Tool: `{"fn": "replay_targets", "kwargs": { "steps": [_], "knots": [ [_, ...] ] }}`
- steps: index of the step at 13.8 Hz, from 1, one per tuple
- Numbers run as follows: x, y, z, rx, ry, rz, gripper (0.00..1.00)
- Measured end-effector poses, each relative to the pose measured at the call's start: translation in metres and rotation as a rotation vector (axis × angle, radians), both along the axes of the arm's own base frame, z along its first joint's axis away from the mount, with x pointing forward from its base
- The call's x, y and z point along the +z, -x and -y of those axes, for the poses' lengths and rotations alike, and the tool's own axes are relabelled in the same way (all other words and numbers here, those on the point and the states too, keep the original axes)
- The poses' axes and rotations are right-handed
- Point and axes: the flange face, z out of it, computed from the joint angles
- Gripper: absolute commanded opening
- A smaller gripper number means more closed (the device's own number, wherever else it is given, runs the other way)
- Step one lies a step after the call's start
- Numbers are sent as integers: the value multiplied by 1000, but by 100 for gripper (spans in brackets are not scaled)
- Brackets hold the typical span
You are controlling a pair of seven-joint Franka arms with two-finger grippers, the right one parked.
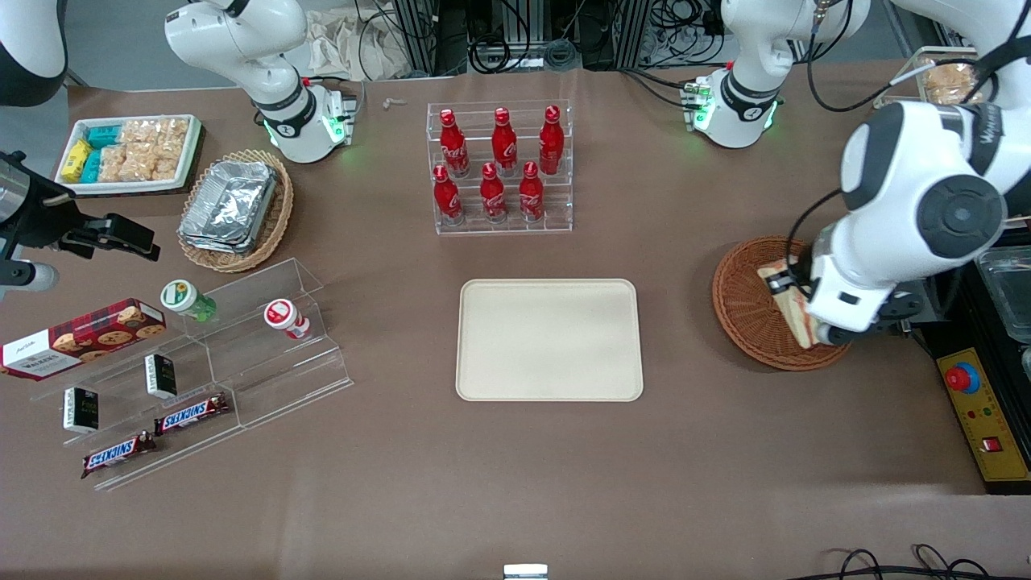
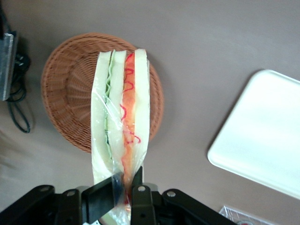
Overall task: Place sandwich from basket to tray
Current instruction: 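Carry the held sandwich over the cream tray with the left gripper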
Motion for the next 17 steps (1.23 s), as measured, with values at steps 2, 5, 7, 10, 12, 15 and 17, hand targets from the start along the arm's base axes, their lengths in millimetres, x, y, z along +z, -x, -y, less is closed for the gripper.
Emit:
{"fn": "replay_targets", "kwargs": {
  "steps": [2, 5, 7, 10, 12, 15, 17],
  "knots": [
    [2, 7, 31, -42, 38, -7, 0],
    [-20, 18, 77, -104, 91, -67, 0],
    [-47, 25, 116, -165, 105, -104, 0],
    [-88, 34, 170, -213, 127, -107, 0],
    [-121, 34, 189, -212, 130, -121, 0],
    [-172, 19, 193, -187, 141, -127, 0],
    [-197, 7, 198, -168, 118, -122, 0]
  ]
}}
